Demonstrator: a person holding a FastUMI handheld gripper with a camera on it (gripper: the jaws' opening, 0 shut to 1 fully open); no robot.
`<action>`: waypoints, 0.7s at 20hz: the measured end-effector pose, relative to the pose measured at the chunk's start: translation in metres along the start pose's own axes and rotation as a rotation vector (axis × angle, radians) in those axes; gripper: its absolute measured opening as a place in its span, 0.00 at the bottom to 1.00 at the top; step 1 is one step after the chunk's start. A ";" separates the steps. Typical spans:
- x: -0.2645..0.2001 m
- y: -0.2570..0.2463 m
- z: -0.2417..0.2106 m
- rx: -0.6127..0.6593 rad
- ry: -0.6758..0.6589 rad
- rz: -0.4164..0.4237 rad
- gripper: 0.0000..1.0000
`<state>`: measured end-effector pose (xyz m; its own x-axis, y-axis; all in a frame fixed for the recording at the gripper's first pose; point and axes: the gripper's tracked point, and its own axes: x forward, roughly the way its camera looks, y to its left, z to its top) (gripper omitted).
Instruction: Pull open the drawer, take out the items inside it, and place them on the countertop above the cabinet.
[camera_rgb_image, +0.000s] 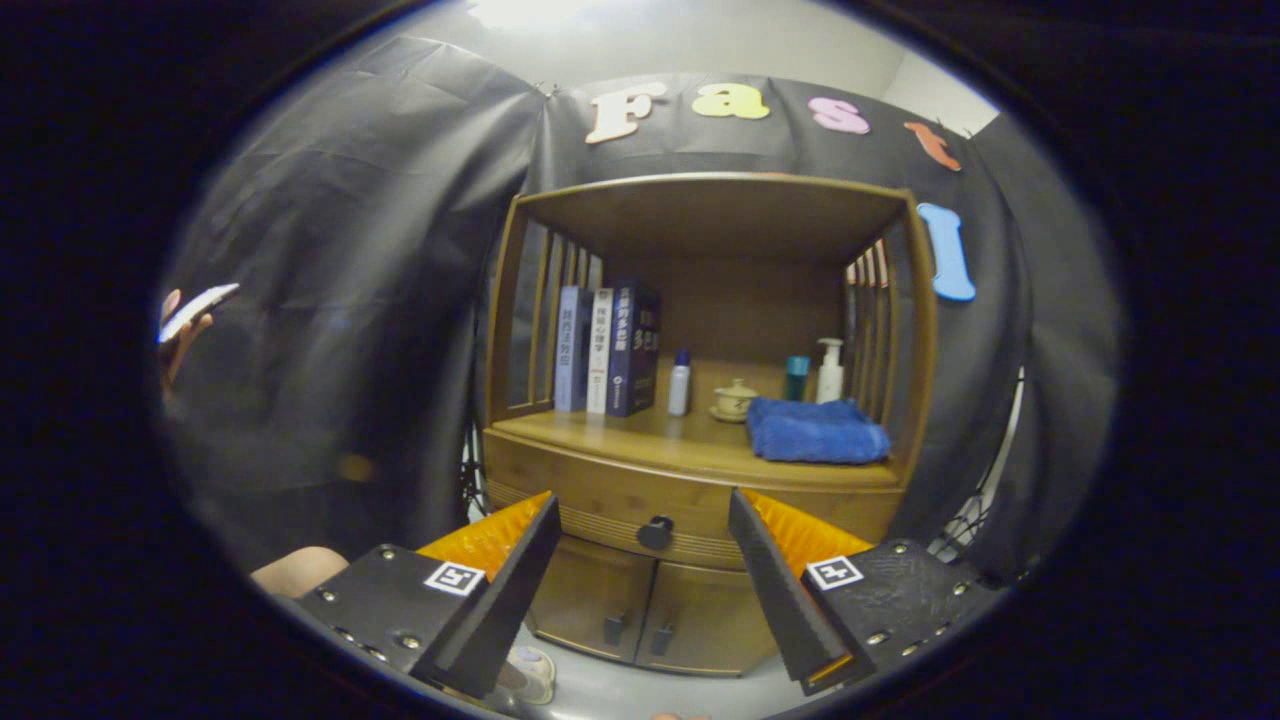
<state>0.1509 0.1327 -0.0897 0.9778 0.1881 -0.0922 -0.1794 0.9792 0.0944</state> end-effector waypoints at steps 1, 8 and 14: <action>0.010 0.004 -0.004 -0.003 0.005 0.003 1.00; 0.082 -0.014 -0.049 -0.018 0.064 -0.134 1.00; 0.140 -0.038 -0.106 -0.046 0.173 -0.219 1.00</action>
<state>0.2829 0.1295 -0.2115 0.9616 -0.0217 -0.2737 0.0251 0.9996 0.0092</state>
